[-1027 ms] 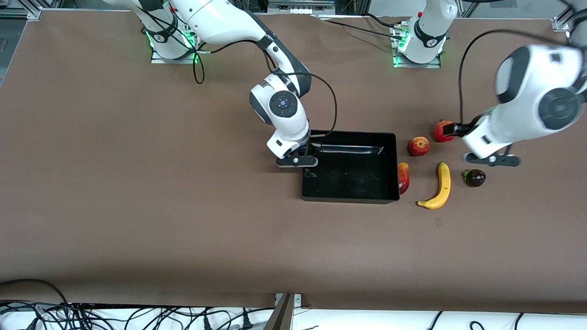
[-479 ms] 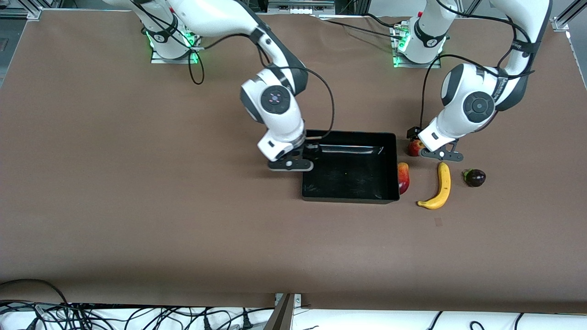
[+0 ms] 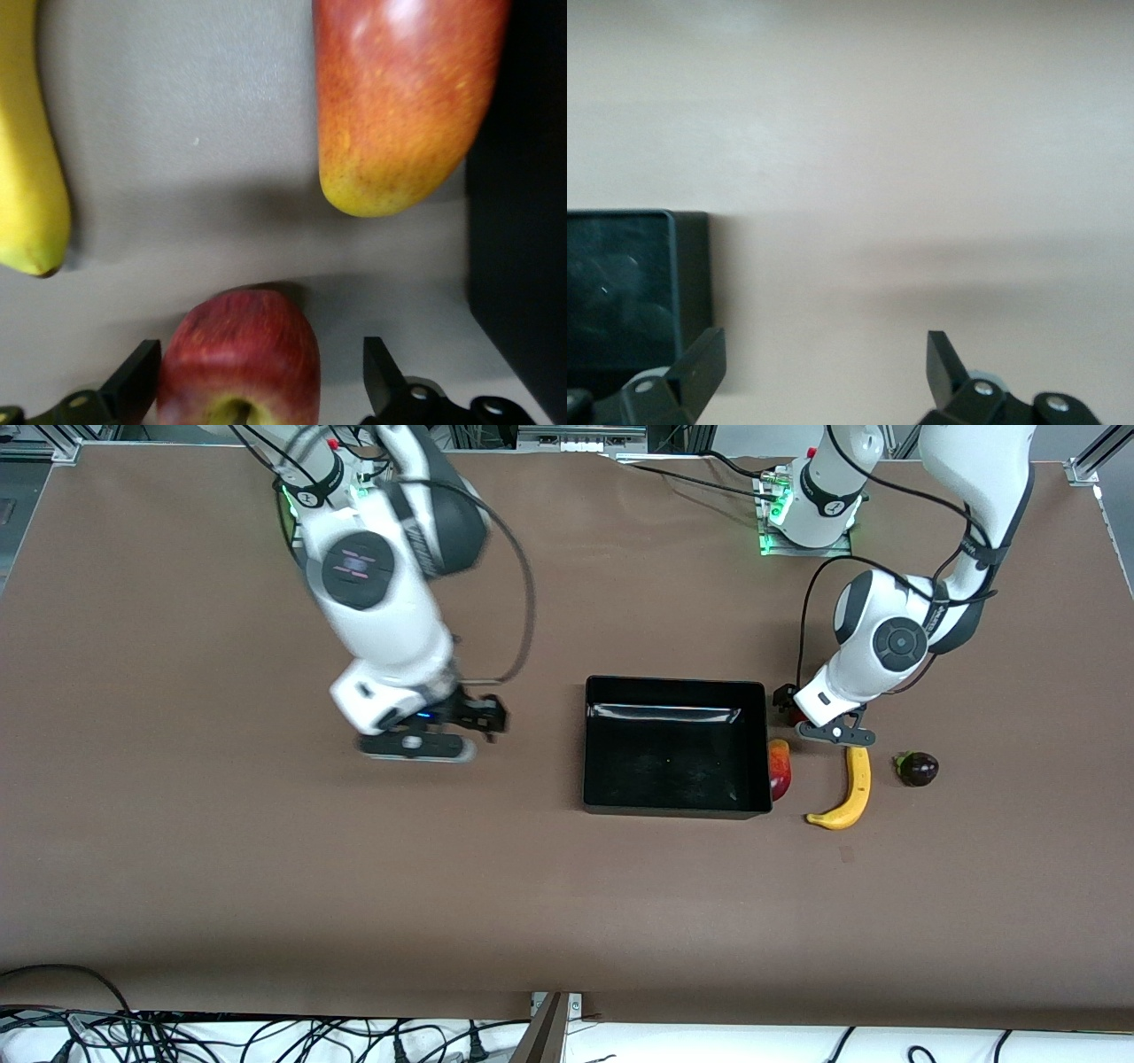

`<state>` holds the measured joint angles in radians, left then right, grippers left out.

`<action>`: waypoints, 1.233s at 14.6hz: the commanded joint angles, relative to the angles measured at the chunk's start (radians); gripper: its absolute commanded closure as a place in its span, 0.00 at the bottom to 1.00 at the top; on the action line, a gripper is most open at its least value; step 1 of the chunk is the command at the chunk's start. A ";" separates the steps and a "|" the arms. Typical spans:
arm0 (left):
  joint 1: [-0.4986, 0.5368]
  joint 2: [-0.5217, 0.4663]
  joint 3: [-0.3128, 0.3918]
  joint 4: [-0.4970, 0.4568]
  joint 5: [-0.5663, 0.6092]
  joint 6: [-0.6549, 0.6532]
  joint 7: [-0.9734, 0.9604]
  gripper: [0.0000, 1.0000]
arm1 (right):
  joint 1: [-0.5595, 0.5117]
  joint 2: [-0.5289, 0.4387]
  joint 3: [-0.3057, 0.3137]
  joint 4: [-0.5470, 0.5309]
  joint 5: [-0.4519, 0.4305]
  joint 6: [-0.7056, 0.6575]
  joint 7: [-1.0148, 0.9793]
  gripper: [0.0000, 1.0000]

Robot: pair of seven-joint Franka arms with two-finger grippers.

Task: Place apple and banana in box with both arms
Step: 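Grasp the red apple with the left gripper and lift it over the box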

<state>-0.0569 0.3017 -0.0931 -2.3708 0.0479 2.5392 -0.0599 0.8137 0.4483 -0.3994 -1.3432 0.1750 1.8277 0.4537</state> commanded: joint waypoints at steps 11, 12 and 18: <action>-0.084 -0.001 -0.042 0.579 -0.019 -0.663 -0.198 0.87 | -0.040 -0.479 -0.219 -0.326 -0.143 -0.235 -0.397 0.00; -0.130 0.020 -0.048 0.576 -0.019 -0.653 -0.306 0.88 | -0.132 -0.481 -0.157 -0.326 -0.141 -0.235 -0.446 0.00; -0.244 0.160 -0.050 0.498 -0.005 -0.446 -0.478 0.84 | -0.592 -0.482 0.198 -0.326 -0.140 -0.240 -0.596 0.00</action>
<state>-0.2910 0.4467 -0.1505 -1.8495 0.0425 2.0441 -0.5263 0.3240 -0.0090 -0.2941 -1.6483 0.0430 1.5892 -0.1058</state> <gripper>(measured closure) 0.339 0.000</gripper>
